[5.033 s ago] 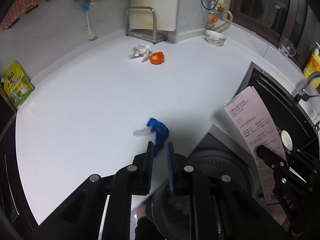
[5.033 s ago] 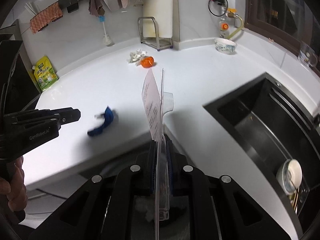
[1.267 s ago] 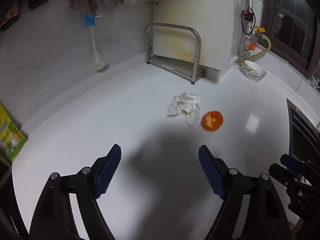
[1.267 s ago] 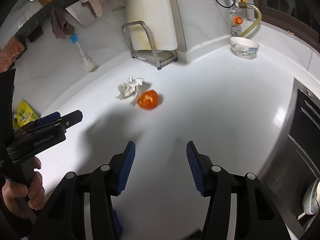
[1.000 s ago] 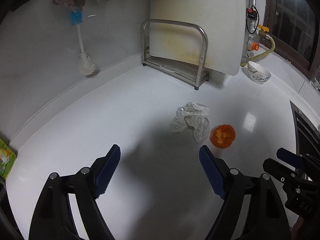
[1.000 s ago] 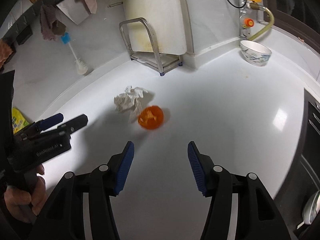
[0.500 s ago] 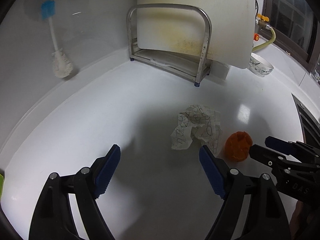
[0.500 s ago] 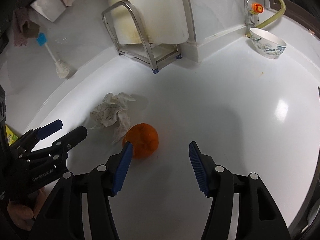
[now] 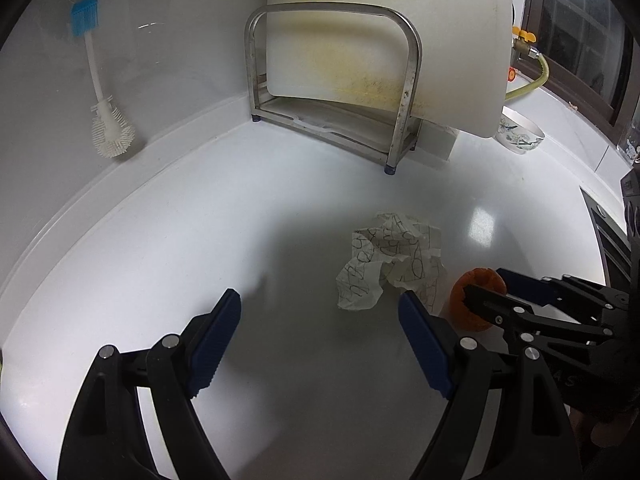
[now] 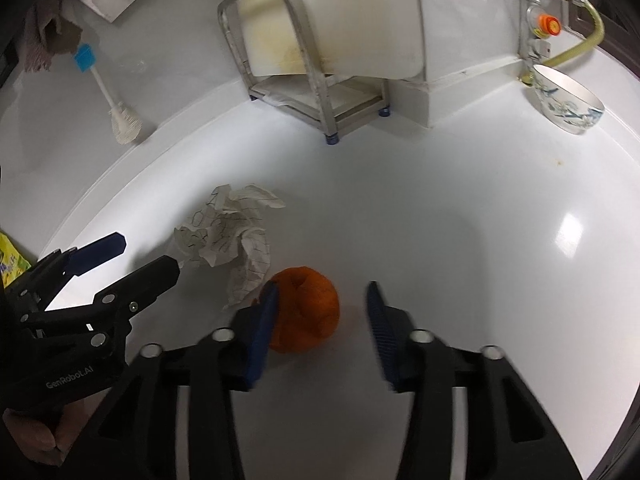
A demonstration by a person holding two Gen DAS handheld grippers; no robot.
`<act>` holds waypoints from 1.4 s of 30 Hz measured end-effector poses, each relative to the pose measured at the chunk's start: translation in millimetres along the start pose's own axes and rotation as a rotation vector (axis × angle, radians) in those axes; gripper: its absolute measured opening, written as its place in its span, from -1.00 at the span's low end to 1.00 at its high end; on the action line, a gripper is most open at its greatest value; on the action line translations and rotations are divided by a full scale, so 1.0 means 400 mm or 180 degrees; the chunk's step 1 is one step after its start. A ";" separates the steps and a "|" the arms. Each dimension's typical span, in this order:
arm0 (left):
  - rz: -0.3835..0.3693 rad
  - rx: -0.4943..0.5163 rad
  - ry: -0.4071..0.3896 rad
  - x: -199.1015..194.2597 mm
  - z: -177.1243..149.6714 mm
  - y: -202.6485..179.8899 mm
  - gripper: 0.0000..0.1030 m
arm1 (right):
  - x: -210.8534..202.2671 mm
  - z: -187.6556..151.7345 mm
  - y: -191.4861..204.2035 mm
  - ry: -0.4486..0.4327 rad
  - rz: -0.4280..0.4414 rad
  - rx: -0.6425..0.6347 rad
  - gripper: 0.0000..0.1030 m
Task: Collect trash
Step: 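Grasp the orange peel with the right tool, then grasp the crumpled white tissue with the left tool, then carry tissue and orange peel over the bin and open both tools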
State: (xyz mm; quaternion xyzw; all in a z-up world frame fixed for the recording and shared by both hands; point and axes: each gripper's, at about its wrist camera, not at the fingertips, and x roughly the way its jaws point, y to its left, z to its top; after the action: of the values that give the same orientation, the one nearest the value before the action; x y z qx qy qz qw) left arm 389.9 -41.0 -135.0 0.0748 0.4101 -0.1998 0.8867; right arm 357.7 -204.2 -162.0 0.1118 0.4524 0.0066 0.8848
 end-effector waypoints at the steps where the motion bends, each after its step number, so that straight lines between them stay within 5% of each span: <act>1: -0.0002 -0.0001 -0.0005 0.000 0.001 0.000 0.54 | 0.002 0.000 0.004 0.0001 0.0002 -0.0017 -0.54; 5: -0.0022 0.0000 -0.0031 -0.001 -0.001 -0.001 0.54 | -0.003 0.002 -0.003 -0.0037 0.0113 0.0053 -0.72; 15: -0.0179 -0.0030 -0.0083 0.008 0.021 -0.049 0.71 | -0.060 -0.018 -0.081 -0.0168 0.0017 0.0347 -0.75; 28: 0.0078 0.0049 0.0148 0.129 0.060 -0.120 0.77 | -0.121 -0.064 -0.127 -0.0231 -0.0090 0.0501 -0.75; 30: 0.0071 0.0026 0.0152 0.132 0.059 -0.122 0.60 | -0.129 -0.070 -0.129 -0.0241 -0.0106 0.0502 -0.75; 35: 0.0075 0.0118 0.0214 0.133 0.047 -0.144 -0.25 | -0.158 -0.091 -0.136 -0.0246 -0.0147 0.0521 -0.75; 42: -0.0005 0.0128 0.0193 0.080 0.016 -0.153 -0.38 | -0.209 -0.122 -0.123 -0.0281 -0.0155 0.0530 -0.75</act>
State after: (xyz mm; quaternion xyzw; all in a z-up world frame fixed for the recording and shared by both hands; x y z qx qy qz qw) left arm 387.7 -107.8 -153.1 0.0984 0.4327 -0.2063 0.8721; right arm 264.7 -252.2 -132.8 0.1741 0.4145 -0.0574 0.8914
